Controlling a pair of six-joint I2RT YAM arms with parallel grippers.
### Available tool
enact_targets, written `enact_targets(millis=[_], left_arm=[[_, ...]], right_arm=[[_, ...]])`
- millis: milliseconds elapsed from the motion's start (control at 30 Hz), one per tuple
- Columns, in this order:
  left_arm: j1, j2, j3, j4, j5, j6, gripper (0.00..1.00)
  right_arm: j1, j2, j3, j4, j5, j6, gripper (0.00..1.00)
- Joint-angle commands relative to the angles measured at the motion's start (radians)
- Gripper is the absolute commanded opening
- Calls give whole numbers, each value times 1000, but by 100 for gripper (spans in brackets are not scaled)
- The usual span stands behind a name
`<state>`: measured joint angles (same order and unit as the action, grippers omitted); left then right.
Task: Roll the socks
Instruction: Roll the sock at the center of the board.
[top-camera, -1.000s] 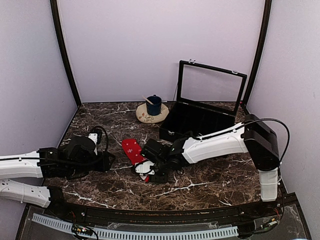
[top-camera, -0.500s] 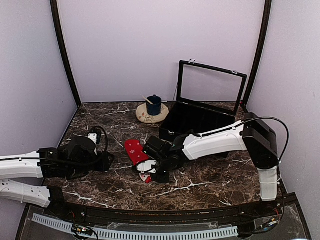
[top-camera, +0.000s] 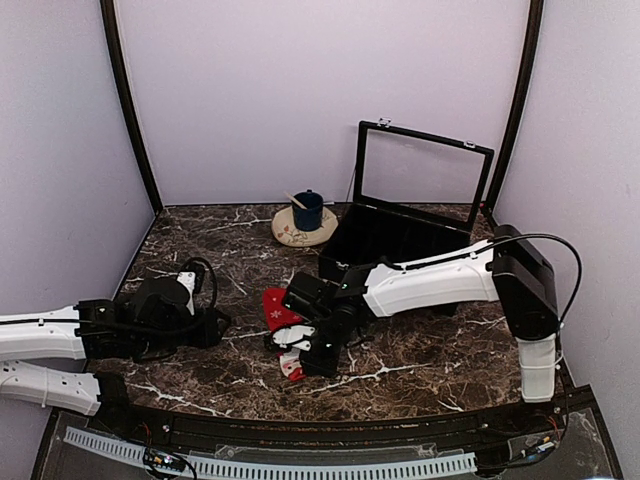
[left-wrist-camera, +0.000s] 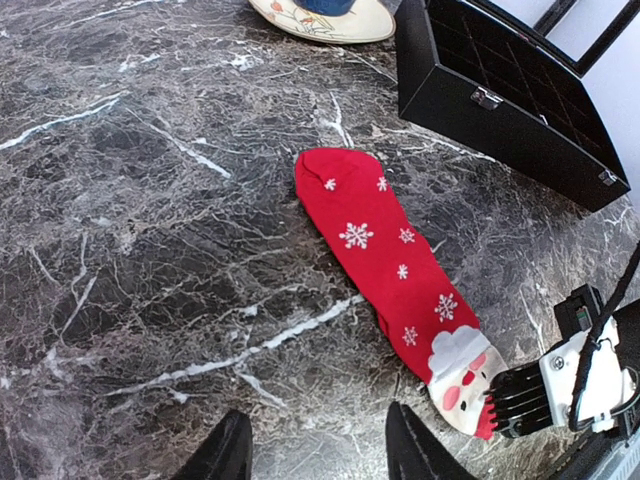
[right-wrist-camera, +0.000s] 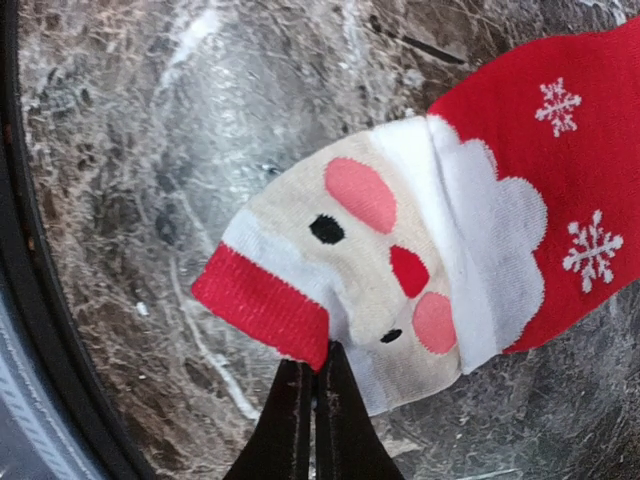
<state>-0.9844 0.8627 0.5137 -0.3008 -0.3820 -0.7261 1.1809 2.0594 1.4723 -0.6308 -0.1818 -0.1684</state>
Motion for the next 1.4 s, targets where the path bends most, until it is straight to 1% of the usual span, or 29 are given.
enact_targets(millis=[0, 300, 533, 667, 833, 1100, 1367], left_arm=[[6, -17, -38, 66, 84, 48, 48], [3, -101, -145, 228, 290, 206, 49], [-12, -104, -197, 341, 418, 288, 49], [-28, -61, -193, 354, 409, 290, 50], [-57, -37, -216, 418, 382, 308, 50], [-120, 89, -201, 527, 363, 452, 49], [-152, 211, -163, 601, 367, 545, 51]], right_arm=[[7, 14, 103, -95, -135, 92, 1], [-34, 142, 269, -230, -308, 140, 1], [-73, 183, 324, -286, -395, 135, 1], [-93, 200, 358, -320, -433, 135, 1], [-122, 206, 373, -338, -484, 142, 1], [-154, 220, 406, -384, -532, 125, 1], [-159, 230, 409, -385, -564, 124, 0]])
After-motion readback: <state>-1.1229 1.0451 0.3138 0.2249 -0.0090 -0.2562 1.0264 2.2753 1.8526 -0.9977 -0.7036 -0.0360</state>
